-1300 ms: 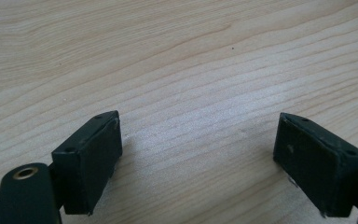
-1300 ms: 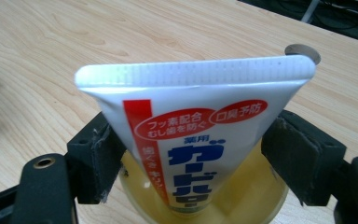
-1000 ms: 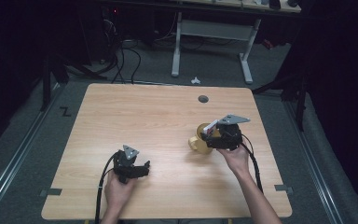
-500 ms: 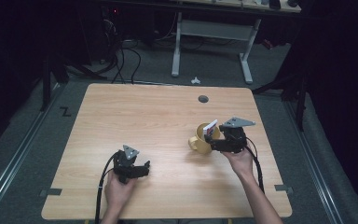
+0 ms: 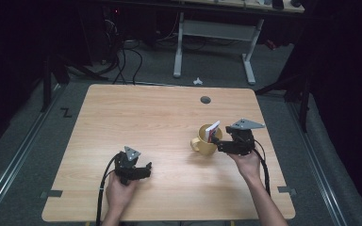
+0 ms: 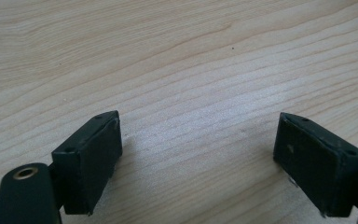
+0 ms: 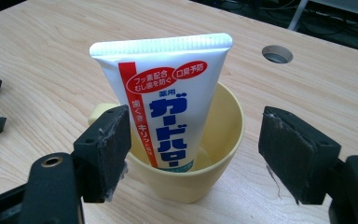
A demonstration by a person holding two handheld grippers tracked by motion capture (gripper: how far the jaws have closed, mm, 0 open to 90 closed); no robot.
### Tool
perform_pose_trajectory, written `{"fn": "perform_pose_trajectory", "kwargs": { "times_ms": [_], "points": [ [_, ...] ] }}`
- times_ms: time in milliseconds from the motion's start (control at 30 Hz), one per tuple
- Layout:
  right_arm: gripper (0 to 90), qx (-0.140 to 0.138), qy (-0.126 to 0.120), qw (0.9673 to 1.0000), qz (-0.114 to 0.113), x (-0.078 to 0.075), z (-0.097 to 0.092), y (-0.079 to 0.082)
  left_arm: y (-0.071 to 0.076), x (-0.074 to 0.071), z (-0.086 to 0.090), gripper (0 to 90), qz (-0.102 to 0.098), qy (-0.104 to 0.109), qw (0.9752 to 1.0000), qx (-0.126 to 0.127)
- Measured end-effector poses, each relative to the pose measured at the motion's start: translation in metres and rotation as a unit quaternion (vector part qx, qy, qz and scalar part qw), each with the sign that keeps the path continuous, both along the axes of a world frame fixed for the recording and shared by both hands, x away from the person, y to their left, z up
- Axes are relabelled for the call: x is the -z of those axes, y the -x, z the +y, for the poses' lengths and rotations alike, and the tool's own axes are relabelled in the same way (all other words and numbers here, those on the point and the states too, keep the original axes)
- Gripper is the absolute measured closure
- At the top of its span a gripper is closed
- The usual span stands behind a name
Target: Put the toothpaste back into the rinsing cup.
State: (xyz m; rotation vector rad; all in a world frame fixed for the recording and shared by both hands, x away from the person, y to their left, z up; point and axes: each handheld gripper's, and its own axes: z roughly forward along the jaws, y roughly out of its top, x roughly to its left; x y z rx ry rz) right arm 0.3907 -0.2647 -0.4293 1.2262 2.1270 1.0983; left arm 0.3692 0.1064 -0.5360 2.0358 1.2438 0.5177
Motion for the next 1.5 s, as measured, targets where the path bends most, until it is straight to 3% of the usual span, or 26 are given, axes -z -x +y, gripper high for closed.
{"fn": "perform_pose_trajectory", "kwargs": {
  "times_ms": [733, 1100, 1500],
  "points": [
    [29.0, 0.030, -0.021, 0.9993, 0.004, 0.002, -0.020, 0.008, 0.000, 0.000, 0.000, 15.6, 0.000, 0.000, 1.0000, 0.000],
    [30.0, 0.035, -0.038, 0.9986, 0.007, 0.005, -0.029, 0.013, 0.000, 0.000, 0.000, 15.6, 0.000, 0.000, 1.0000, 0.000],
    [31.0, 0.035, -0.040, 0.9985, 0.012, 0.007, -0.032, 0.015, 0.000, 0.000, 0.000, 15.7, 0.000, 0.000, 1.0000, -0.001]
  ]
}}
